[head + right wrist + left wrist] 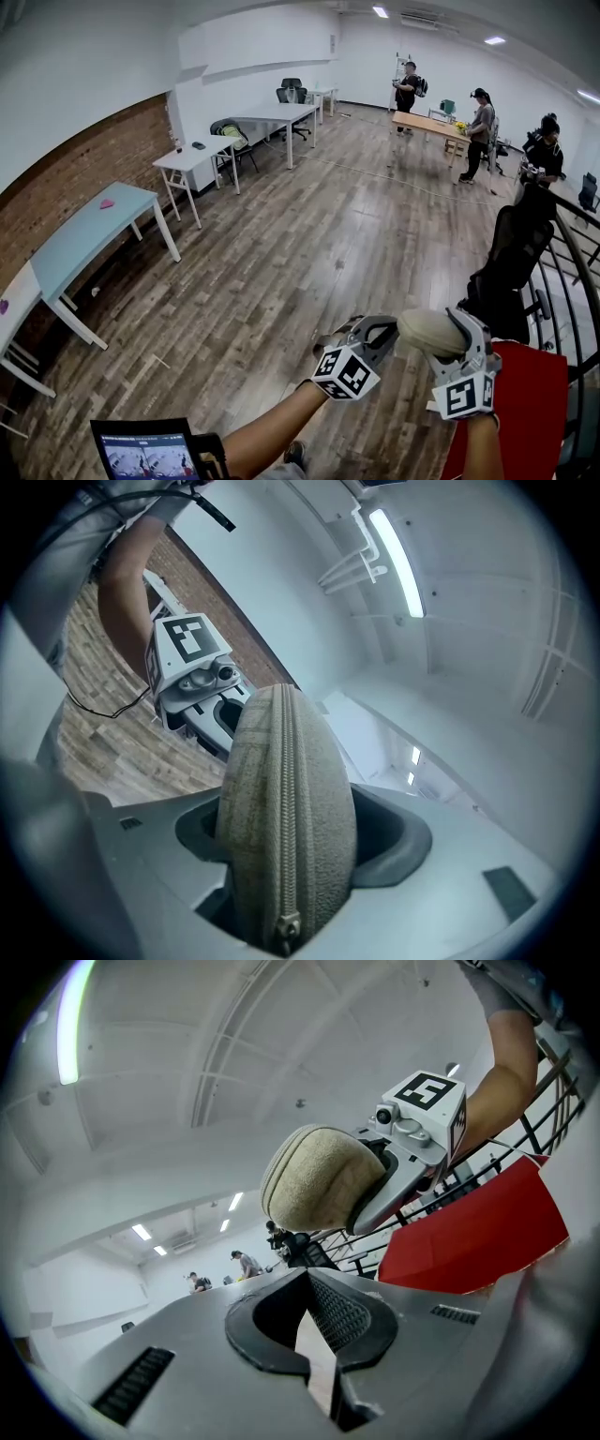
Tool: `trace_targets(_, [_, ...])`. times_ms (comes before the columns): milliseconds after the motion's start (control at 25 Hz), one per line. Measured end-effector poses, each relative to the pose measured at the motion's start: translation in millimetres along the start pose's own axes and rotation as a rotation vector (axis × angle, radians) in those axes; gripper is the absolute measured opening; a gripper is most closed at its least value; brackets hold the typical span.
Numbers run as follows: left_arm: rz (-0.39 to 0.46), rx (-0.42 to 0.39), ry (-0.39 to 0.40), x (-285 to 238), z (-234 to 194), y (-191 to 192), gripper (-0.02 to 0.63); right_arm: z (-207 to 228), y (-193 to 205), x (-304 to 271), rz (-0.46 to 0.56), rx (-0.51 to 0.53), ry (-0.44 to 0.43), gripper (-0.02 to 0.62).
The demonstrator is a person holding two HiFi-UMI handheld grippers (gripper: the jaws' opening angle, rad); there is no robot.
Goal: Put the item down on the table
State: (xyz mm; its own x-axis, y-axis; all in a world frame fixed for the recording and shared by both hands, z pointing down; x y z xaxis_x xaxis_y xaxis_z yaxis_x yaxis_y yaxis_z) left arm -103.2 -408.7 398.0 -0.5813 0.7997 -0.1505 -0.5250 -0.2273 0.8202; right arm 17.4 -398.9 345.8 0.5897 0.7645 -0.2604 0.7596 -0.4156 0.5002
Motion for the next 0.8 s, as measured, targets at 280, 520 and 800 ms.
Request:
trace_targets(280, [0.006, -0.009, 0.009, -7, -37, 16, 0.002, 11, -6, -38, -0.005, 0.000, 0.007, 0.304])
trace_targets(520, [0.028, -0.017, 0.007, -7, -71, 39, 0.002, 12, -24, -74, -0.013, 0.011, 0.024, 0.304])
trace_targets(800, [0.049, -0.013, 0.011, -10, -101, 60, 0.002, 15, -38, -104, -0.026, 0.007, 0.040, 0.304])
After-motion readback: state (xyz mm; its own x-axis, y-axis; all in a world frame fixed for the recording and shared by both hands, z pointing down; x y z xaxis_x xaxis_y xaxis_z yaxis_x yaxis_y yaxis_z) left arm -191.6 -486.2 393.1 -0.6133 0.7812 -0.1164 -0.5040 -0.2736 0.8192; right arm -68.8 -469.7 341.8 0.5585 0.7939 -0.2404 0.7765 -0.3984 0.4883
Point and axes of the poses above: the fingertips, and each gripper's own axes: x backward along the fingers, z to its right, y out of its underside, the point moved 6 cm from there along x, backward along the fingers, and after that the axes turned 6 degrees about -z, right-handed, at the moved point
